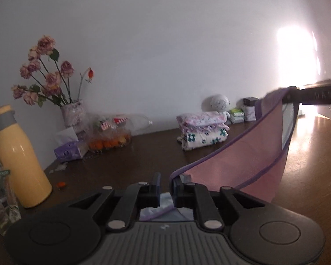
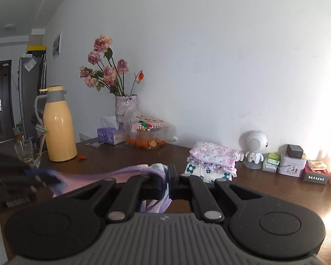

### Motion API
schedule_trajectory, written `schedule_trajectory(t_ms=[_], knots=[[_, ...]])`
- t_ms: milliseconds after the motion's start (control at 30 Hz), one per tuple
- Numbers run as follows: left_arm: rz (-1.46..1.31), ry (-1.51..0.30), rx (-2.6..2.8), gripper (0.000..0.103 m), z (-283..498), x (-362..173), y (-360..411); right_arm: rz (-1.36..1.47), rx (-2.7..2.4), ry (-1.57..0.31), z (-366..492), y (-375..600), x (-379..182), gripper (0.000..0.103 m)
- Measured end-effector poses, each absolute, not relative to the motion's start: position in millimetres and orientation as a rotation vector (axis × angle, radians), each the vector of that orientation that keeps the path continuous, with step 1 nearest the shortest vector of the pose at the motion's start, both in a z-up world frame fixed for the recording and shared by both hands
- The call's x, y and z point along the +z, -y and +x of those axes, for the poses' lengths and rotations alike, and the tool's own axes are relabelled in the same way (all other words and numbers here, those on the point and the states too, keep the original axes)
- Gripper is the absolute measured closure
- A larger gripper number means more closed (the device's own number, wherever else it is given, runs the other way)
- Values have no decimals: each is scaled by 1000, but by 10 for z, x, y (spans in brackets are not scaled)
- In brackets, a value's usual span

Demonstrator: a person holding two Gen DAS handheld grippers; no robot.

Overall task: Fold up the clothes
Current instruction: 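Hold the garment raised between both grippers to shake it out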

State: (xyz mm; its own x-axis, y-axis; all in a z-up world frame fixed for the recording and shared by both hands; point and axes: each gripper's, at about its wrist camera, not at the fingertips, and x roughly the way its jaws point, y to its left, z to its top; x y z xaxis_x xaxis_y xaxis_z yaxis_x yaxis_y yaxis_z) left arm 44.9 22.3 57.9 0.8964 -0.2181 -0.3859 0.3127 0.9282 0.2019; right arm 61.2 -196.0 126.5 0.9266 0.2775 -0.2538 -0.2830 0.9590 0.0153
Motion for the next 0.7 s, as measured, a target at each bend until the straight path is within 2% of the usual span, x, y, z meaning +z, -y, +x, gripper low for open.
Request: schedule_trajectory(t_ms=[200, 300, 333, 400, 600, 700], knots=[[269, -468, -385, 84, 512, 345, -95, -28, 317, -234, 506, 1910, 1319, 99], [275, -483, -449, 84, 521, 330, -51, -32, 326, -222, 443, 1895, 1338, 99], [277, -488, -469, 87, 523, 328, -37, -34, 324, -219, 428, 1898, 1344, 99], [287, -477, -472, 102, 511, 383, -29, -36, 315, -213, 414, 1920, 1356, 99], [382, -219, -221, 102, 581, 1234, -99, -116, 262, -285, 694, 1945, 1527, 99], [434, -60, -87, 102, 636, 1815, -83, -139, 221, -226, 870, 1930, 2112, 100]])
